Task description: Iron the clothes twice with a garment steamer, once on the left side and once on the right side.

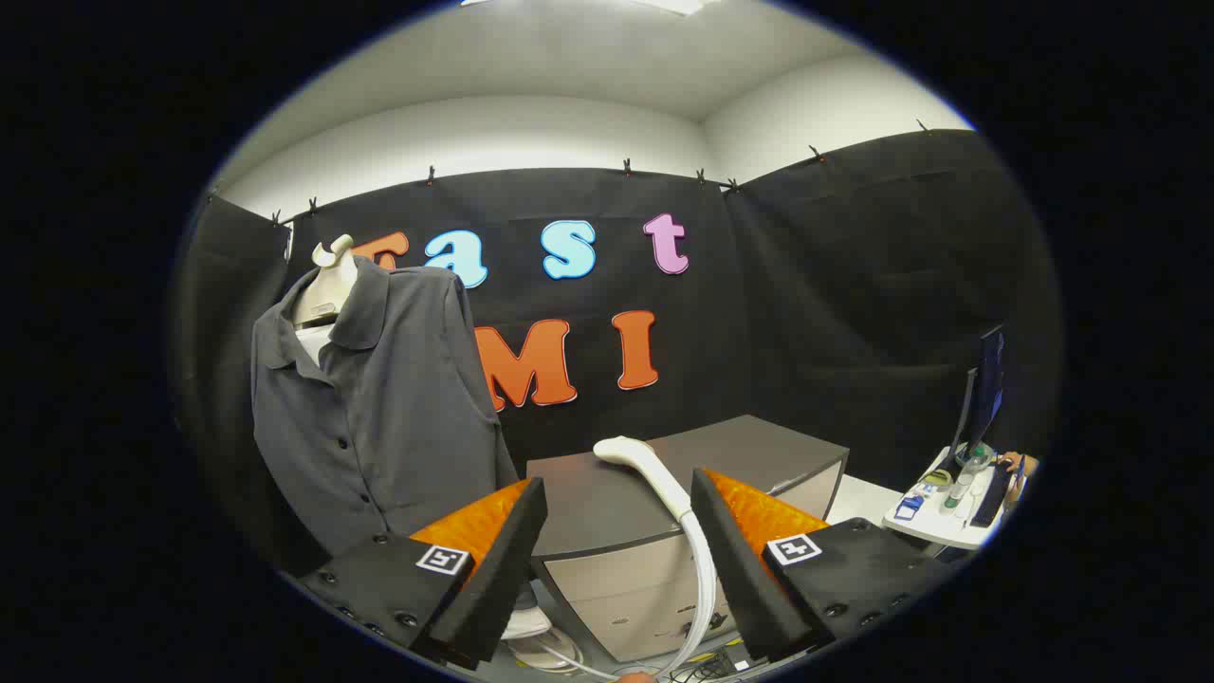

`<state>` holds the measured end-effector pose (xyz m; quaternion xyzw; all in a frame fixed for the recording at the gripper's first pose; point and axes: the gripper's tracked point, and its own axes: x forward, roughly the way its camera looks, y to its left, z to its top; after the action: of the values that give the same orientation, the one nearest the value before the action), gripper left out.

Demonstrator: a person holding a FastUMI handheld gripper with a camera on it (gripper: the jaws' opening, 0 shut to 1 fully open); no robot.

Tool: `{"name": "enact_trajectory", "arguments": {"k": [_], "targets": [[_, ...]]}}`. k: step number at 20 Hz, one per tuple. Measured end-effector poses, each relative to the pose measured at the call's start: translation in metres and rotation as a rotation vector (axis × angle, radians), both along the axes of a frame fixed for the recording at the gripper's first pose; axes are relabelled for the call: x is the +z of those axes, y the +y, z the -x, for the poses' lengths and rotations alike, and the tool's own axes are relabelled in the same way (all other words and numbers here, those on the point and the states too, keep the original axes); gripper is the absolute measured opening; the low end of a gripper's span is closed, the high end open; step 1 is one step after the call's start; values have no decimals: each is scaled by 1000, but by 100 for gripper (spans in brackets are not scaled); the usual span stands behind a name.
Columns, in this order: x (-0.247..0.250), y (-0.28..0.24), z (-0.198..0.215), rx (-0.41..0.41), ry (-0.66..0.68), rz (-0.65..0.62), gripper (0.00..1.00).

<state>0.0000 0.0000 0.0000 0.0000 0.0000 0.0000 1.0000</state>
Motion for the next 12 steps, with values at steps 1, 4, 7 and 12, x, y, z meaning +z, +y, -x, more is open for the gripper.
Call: {"name": "enact_trajectory", "arguments": {"k": [1, 4, 7, 12], "targets": [[0, -2, 0, -5, 0, 0, 98], [-1, -5, -1, -19, 1, -9, 98], [-3, -9, -1, -36, 9, -23, 98], [0, -15, 2, -58, 2, -37, 98]]}}
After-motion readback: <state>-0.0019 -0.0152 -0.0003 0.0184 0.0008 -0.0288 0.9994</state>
